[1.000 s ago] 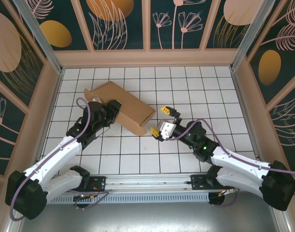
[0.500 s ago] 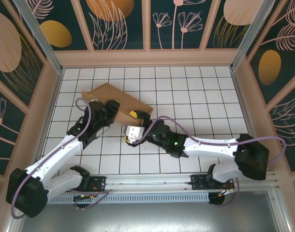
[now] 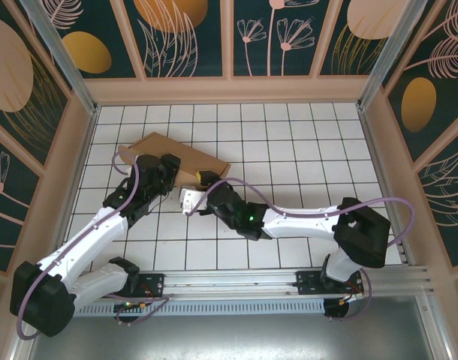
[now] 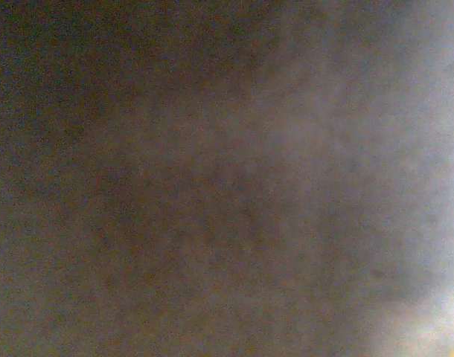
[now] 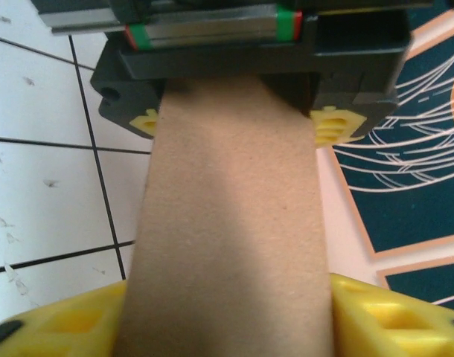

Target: Fold the paper box

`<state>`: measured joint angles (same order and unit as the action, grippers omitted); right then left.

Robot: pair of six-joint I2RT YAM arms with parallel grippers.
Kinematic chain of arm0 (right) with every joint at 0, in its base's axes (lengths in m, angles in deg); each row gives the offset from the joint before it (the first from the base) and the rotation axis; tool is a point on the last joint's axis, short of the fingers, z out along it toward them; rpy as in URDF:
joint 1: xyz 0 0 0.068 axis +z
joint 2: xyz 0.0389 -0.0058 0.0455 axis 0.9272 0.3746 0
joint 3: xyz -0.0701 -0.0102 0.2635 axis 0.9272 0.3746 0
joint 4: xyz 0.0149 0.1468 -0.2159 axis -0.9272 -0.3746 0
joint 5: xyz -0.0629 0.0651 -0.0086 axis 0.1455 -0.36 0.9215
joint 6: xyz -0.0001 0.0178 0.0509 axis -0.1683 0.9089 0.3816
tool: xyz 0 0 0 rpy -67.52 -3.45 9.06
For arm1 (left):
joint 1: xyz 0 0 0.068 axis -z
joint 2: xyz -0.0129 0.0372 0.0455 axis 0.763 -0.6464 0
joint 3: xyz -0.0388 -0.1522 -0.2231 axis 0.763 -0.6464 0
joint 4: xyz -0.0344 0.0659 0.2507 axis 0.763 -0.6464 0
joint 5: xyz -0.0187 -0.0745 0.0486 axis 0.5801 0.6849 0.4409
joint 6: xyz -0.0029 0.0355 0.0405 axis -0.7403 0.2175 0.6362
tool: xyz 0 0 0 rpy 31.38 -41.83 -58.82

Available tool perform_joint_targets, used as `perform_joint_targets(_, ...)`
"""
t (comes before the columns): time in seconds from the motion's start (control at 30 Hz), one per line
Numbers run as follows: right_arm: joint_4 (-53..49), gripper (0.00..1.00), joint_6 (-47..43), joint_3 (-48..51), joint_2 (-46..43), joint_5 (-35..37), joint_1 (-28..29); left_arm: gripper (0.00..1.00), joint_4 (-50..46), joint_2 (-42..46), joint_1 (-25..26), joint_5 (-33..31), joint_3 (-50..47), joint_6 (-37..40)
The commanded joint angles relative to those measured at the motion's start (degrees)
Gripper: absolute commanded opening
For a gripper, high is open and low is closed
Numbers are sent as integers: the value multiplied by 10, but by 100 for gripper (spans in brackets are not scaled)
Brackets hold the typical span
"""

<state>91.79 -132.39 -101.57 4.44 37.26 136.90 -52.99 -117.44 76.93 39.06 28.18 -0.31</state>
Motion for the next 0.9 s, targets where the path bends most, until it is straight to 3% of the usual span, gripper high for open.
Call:
perform_joint_targets(0.0,-31,49,12,-27,18,19,-7,39,-12,-1,1,12,17,0)
perform_joint_targets(0.3,-24,51,17,-32,25,19,-22,43,-15,1,1,18,19,-1)
perform_joint_targets(0.5,-40,50,52,-26,-11,-29,-53,72,-22,-1,1,28,46,48)
perform_joint_targets(0.67,-103,49,88,-29,-58,-152,-113,84,-15,9,1,63,76,140)
perform_joint_targets(0.87,-131,44,107,-12,-124,-362,-223,86,-68,36,1,126,125,289)
